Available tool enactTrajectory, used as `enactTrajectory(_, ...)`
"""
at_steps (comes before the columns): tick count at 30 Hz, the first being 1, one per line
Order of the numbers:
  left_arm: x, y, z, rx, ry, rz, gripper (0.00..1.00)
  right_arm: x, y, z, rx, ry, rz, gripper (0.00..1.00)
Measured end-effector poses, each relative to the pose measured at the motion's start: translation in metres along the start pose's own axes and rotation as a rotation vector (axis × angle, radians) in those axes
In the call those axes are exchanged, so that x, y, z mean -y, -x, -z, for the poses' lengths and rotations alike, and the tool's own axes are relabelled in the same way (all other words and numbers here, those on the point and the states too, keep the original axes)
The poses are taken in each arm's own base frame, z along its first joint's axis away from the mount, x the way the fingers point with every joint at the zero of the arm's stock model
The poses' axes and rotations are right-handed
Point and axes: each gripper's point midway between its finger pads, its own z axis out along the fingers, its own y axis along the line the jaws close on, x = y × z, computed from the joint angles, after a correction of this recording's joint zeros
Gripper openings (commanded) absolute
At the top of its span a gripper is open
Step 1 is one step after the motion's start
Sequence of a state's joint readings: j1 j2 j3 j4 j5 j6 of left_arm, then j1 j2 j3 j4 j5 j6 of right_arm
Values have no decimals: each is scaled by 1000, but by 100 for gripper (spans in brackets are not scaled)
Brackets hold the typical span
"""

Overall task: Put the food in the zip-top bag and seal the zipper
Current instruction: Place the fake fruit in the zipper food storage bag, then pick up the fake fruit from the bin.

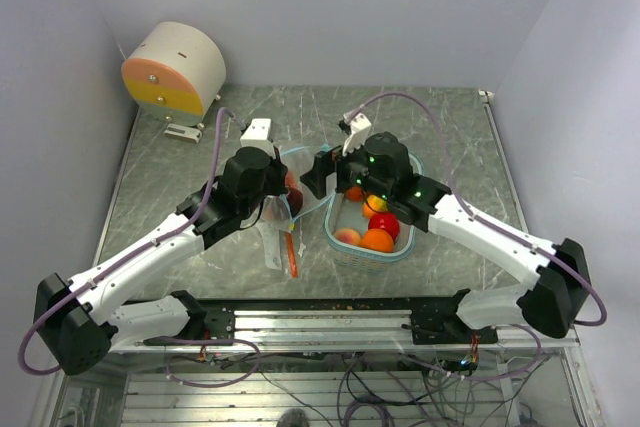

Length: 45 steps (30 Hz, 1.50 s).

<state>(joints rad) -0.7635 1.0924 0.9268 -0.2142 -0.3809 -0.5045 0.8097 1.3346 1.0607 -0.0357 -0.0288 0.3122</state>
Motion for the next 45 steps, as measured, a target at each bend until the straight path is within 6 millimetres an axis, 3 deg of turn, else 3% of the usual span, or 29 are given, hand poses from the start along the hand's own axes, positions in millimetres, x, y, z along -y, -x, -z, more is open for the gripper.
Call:
enactTrajectory(6, -4, -1, -1, 0, 19, -12, 7, 14, 21, 45, 45, -109, 1, 100)
enactTrajectory(10, -10, 4, 2, 20, 45, -25, 7, 41, 25, 70, 39, -260, -43, 100)
enactTrajectory(13, -12, 13, 9, 50, 51, -22, 7, 67, 4, 68, -50, -376, -75, 100)
enactTrajectory(18, -12, 22, 17, 81, 38, -16, 7, 119, -66, 49, -300, -591, -97, 98)
enactTrajectory(21, -13, 20, 19, 81, 31, -15, 7, 142, -96, 43, -393, -680, -104, 96)
enactTrajectory(28, -11, 5, 12, 37, 16, -29, 7, 178, -128, 40, -462, -837, -74, 95)
enactTrajectory(33, -13, -1, 10, 25, 21, -34, 7, 197, -155, 43, -525, -906, -51, 88)
enactTrajectory(36, -13, -1, 10, 25, 21, -34, 7, 205, -162, 42, -520, -923, -53, 75)
enactTrajectory(42, -15, -1, 11, 23, 29, -37, 7, 219, -165, 40, -504, -966, -24, 26)
enactTrajectory(45, -17, -1, 12, 22, 36, -38, 7, 221, -161, 40, -493, -972, -14, 13)
